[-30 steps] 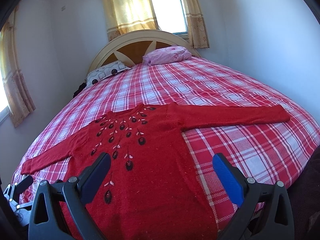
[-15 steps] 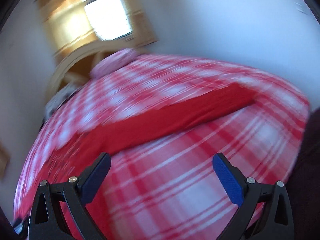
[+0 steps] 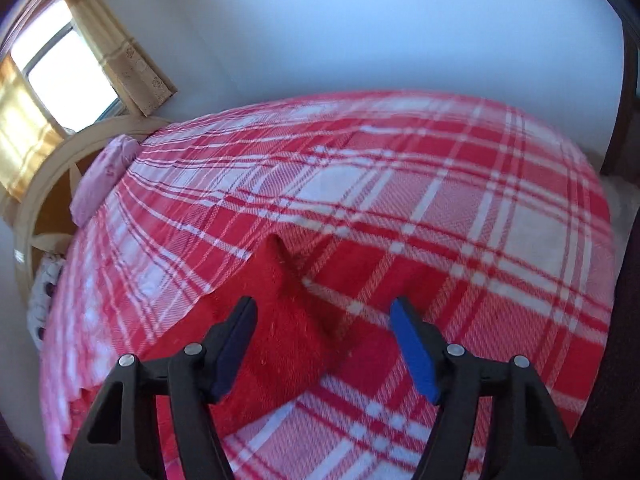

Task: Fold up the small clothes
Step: 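Grasp the sleeve cuff of the red sweater with the right gripper, then lift the sleeve and lay it across the sweater body, open right gripper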

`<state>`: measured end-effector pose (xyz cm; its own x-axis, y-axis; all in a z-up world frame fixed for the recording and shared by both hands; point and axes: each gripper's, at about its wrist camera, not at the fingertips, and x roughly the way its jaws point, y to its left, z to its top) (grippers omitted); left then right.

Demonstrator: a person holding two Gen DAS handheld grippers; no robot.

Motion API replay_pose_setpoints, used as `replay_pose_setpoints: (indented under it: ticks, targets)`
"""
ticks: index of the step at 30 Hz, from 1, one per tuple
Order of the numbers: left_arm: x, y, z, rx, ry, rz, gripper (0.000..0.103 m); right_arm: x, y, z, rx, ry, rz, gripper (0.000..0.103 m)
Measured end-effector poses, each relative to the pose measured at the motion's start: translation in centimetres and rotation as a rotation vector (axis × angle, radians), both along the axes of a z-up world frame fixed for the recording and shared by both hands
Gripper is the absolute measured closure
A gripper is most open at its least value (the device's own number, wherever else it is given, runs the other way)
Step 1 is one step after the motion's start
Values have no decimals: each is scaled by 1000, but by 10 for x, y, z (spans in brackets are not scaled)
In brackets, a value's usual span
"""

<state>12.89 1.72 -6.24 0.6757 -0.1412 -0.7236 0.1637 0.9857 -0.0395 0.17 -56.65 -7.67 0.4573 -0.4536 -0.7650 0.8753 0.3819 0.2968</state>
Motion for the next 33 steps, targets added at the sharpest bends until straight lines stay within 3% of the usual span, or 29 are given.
replay_pose_setpoints:
  ticks: [5,7,9,11,12,15,21,24,30,33]
  targets:
    - [6,0,-6,-5,23,2,0,21,19,-3,-81,128,104,34]
    - [9,-3,-10,-12,40,-2,0,29,25,-7,-129,219,143,38]
    - [9,-4,-13,-17,57,-10,0,35,27,-9,-151,255,177,50]
    - [8,-5,-15,-17,61,-16,0,39,28,-6,-144,267,230,75]
    - [8,-5,-15,-16,59,-17,0,42,27,-4,-136,270,241,82]
    - [5,1,-13,-21,49,-8,0,47,30,8,-111,270,255,88]
    - [4,21,-9,-45,33,24,0,63,68,61,-163,169,320,89]
    - [6,30,-9,-70,35,43,0,85,104,90,-183,106,411,89]
    - [1,49,-4,-99,16,68,0,164,221,135,-159,-73,746,89]
    - [-2,59,-3,-97,6,86,0,203,286,138,-149,-127,876,89]
